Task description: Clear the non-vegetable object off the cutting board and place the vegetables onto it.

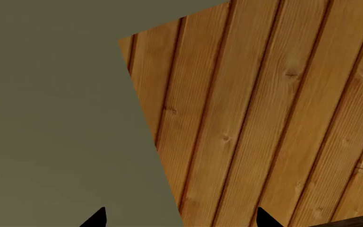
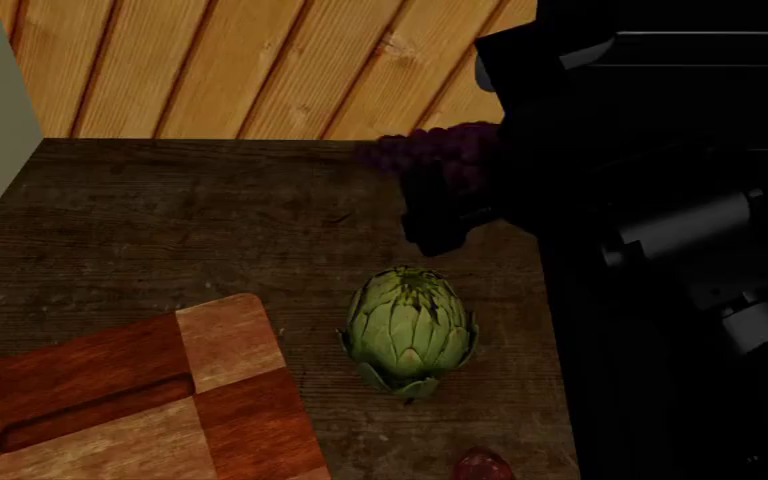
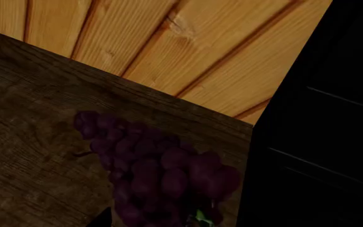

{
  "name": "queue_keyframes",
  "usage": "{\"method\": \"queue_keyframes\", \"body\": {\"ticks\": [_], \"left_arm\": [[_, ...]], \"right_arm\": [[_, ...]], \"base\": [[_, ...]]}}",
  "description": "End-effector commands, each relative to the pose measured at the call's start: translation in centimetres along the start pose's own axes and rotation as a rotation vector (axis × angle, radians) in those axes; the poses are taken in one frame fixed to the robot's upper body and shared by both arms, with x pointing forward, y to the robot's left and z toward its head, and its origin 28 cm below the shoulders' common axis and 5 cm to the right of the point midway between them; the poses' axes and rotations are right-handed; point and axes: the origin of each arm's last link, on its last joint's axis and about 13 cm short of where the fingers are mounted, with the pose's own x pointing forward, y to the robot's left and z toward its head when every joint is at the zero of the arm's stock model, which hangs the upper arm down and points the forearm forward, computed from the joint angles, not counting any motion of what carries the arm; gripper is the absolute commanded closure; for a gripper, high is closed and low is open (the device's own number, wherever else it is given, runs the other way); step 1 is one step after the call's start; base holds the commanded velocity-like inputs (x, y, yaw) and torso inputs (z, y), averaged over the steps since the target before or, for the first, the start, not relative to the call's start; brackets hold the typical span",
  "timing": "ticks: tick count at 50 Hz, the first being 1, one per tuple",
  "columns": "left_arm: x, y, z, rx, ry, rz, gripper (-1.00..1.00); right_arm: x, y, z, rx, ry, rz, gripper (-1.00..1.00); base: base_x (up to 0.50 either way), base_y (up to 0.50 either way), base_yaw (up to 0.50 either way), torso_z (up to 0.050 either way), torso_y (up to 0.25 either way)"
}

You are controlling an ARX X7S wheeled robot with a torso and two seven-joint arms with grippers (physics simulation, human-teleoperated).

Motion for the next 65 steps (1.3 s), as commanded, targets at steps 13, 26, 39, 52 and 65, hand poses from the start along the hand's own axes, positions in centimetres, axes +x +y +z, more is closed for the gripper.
{"method": "queue_keyframes", "body": {"ticks": [13,26,39,52,65], "left_arm": [[-0.1,0.2,0.2,-0.027,-0.020,-0.029,-1.00],[-0.2,0.2,0.5,-0.033,-0.031,-0.032,-1.00],[-0.1,0.1,0.4,-0.061,-0.036,-0.033,-1.00],[0.1,-0.1,0.2,-0.049,-0.031,-0.039,-1.00],[-0.2,-0.1,-0.2,-0.044,-0.024,-0.033,-1.00]], "right_arm": [[-2.0,1.7,2.7,-0.066,-0.078,0.081,-1.00],[-8.5,3.1,2.0,-0.082,-0.132,0.154,-1.00],[-11.8,4.0,-1.9,-0.058,-0.109,0.191,-1.00],[-11.8,4.9,-4.4,-0.022,-0.061,0.234,-1.00],[-10.3,5.0,-4.9,-0.043,-0.057,0.219,-1.00]], "base": [[0.00,0.00,0.00,0.000,0.000],[0.00,0.00,0.00,0.000,0.000],[0.00,0.00,0.00,0.000,0.000],[0.00,0.00,0.00,0.000,0.000],[0.00,0.00,0.00,0.000,0.000]]}}
